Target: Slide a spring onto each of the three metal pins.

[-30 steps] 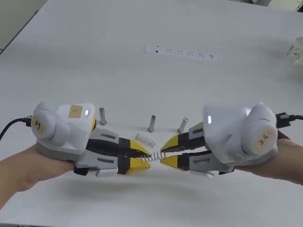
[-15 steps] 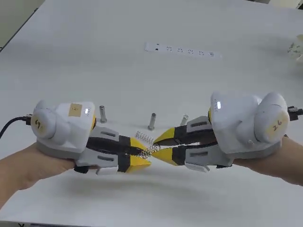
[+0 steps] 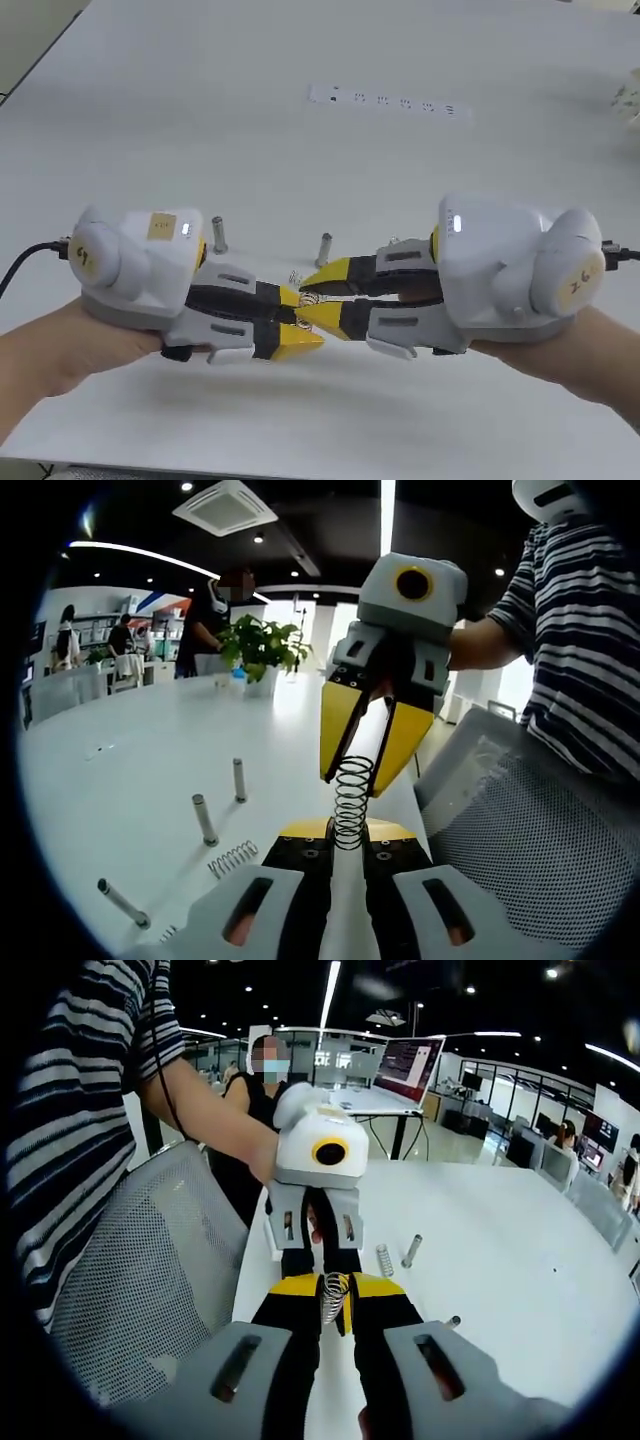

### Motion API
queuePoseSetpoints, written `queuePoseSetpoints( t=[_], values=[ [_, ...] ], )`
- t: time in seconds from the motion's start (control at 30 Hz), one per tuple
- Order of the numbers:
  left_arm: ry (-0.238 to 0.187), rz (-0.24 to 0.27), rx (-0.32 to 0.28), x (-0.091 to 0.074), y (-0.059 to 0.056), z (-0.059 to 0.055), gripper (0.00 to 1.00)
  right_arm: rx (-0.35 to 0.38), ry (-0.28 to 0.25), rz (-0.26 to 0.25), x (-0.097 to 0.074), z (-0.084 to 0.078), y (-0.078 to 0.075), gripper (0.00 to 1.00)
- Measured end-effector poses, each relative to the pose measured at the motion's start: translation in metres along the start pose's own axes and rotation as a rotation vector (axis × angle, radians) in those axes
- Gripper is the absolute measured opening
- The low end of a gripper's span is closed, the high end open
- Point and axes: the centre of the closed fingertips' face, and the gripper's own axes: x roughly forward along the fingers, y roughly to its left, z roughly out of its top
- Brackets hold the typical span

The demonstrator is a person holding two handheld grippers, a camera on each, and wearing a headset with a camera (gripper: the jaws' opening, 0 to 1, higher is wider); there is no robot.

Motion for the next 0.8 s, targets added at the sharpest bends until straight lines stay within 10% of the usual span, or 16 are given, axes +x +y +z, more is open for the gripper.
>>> queuePoseSetpoints(
  t=[0.23,0.8],
  values=[
    [0.003,0.0,0.001,0.0003,-0.0031,-0.0007,0.07,0.058,-0.057,-0.012,0.0005,0.0006,0.0014,0.12],
    [-0.008,-0.001,-0.009,0.0017,-0.0084,0.0023,0.08,-0.06,-0.039,0.008,-0.0018,0.0057,0.0069,0.11]
  ],
)
